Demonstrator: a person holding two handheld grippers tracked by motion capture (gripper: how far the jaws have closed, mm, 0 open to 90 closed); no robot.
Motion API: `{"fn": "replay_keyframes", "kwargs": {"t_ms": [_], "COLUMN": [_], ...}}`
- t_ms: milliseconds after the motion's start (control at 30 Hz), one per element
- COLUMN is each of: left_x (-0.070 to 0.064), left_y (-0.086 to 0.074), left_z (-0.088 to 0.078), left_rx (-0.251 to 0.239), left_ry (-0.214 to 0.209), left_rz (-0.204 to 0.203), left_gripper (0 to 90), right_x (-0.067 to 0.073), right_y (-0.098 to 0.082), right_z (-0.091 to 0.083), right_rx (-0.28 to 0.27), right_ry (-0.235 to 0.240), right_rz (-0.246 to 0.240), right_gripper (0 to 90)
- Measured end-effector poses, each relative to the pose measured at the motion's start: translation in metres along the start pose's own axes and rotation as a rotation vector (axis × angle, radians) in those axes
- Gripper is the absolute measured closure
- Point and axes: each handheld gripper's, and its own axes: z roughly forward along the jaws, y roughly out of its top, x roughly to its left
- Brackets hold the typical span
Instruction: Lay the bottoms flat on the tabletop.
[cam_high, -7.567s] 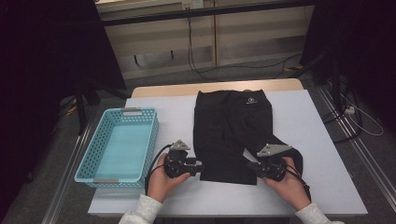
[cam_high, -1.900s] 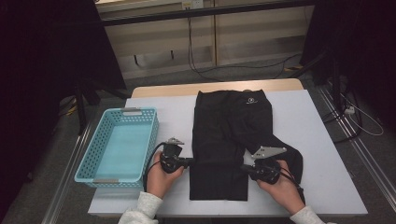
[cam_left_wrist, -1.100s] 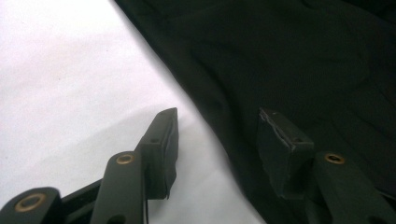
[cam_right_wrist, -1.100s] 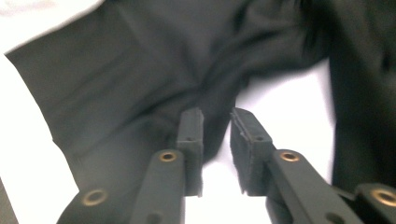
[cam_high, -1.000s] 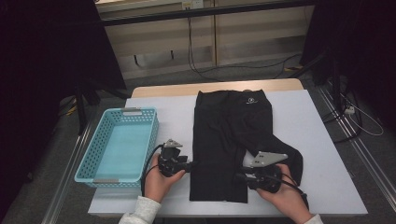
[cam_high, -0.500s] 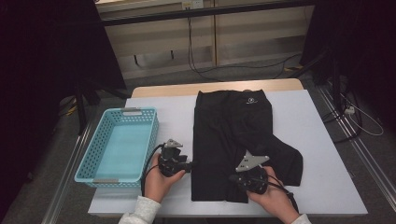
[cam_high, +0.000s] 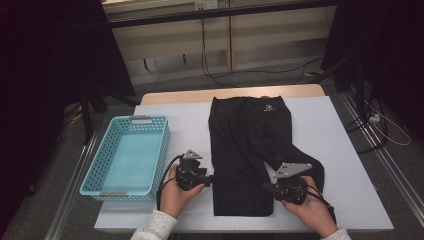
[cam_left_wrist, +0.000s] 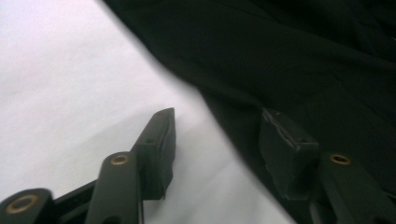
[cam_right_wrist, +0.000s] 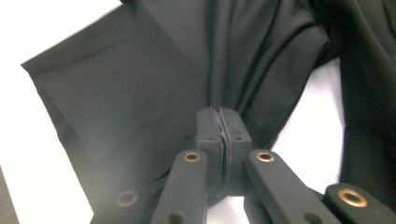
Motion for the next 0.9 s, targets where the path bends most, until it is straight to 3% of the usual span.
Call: {"fn": "replay_keyframes", "kwargs": {"t_ms": [133,200,267,433,533,633,767,900], "left_x": [-0.004,-0.005,-0.009,-0.01,-0.006,0.01,0.027,0.033], "left_y": [0.002,0.002,0.003,0.005,0.006,0.007,0.005,0.003], "left_z": [0.002,0.005,0.007,0.01,0.006,-0.013,-0.033,-0.041], "left_rx": [0.014,0.022,0.026,0.039,0.05,0.027,0.028,0.039], "left_ry": [-0.011,-0.053,-0.036,-0.066,-0.074,-0.082,-0.075,-0.038], "left_rz": [-0.001,-0.021,-0.002,-0.037,-0.063,-0.124,-0.171,-0.178], "left_gripper": [60.0,67.0,72.1,88.6,89.5,89.9,90.0,90.0], "right_x": [-0.006,-0.005,-0.004,-0.003,-0.002,-0.001,0.006,0.018], "right_y": [-0.005,-0.005,-0.005,-0.005,-0.004,-0.002,0.006,0.016], "right_z": [-0.002,-0.001,0.001,0.003,0.003,0.004,0.012,0.023], "right_rx": [0.002,0.001,0.006,0.007,-0.004,-0.02,-0.055,-0.079], "right_ry": [0.0,0.0,0.002,0.006,0.014,0.029,0.078,0.104], "right_rz": [0.025,0.026,0.023,0.021,0.026,0.036,0.051,0.042], "right_gripper": [88.1,88.1,88.1,88.1,88.1,88.1,88.1,88.1]}}
